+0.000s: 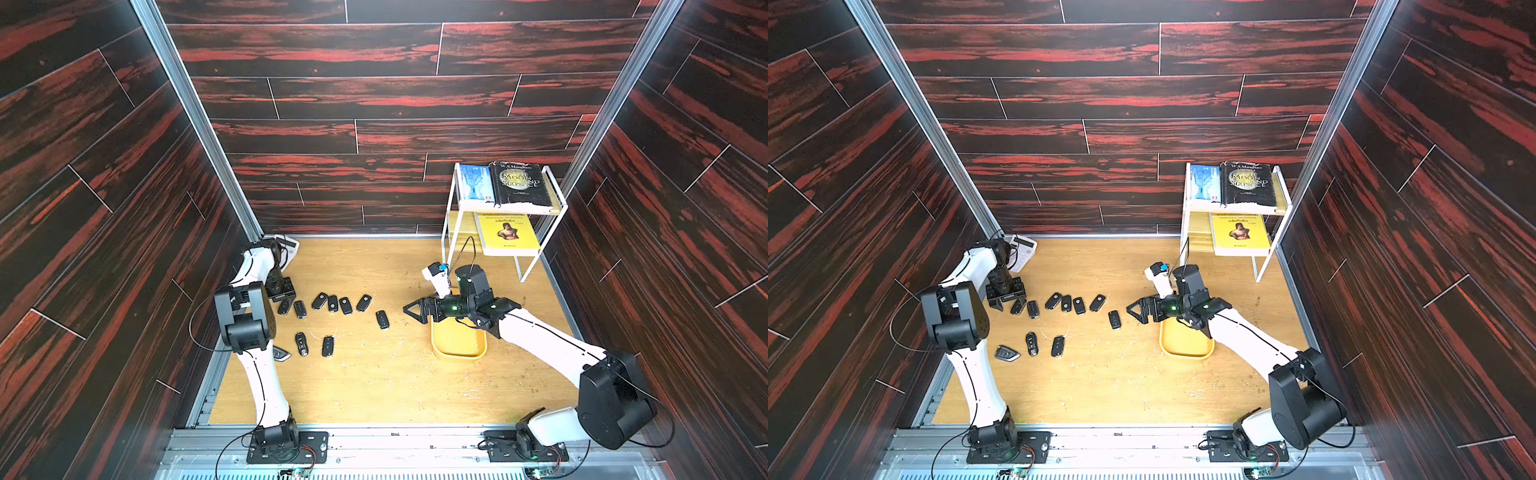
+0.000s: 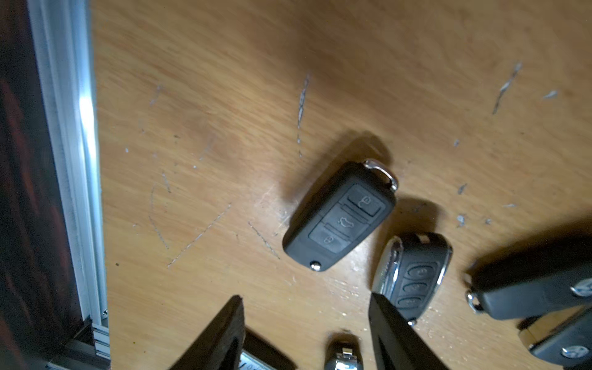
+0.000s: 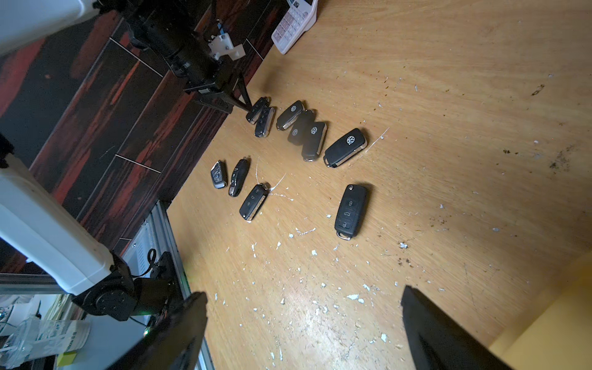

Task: Place the car key into the storage box
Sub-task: Pick up the car key from the center of the board.

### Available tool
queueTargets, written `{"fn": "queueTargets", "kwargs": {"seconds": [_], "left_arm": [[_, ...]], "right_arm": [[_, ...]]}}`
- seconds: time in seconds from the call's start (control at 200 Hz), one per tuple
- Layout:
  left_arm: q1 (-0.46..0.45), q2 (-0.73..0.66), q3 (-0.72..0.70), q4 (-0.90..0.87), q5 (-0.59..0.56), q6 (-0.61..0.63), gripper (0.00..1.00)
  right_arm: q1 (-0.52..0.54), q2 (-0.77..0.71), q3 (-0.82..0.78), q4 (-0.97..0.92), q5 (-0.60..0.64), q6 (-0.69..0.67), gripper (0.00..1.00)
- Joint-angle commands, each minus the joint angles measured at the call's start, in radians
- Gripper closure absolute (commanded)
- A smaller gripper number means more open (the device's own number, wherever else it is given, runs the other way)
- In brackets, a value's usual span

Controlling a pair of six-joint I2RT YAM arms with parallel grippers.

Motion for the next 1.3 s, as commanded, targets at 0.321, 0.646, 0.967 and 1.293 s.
{"fn": "queueTargets", "kwargs": {"seconds": [0.321,0.646,0.967,1.293], "left_arm": [[0.006,0.088,0.034,0.040,0.032,-0.001,0.40],[0.006,0.117,0.050,0.034,0.053,0.009,0.65],[0.006,0.057,0.033,0.046,0.082,0.009,0.72],[0.006,-0.205,-0.094,0.108,0.190,-0.049,0.72]], "right_arm": [[0.005,0.012,0.010,-0.027,0.006,-0.011,0.01],[0.005,0.011,0.004,-0.026,0.010,-0.014,0.06],[0.005,0.019,0.010,-0.023,0.002,-0.011,0.06],[0.005,0.033,-0.003,-0.003,-0.012,-0.003,0.05]]}}
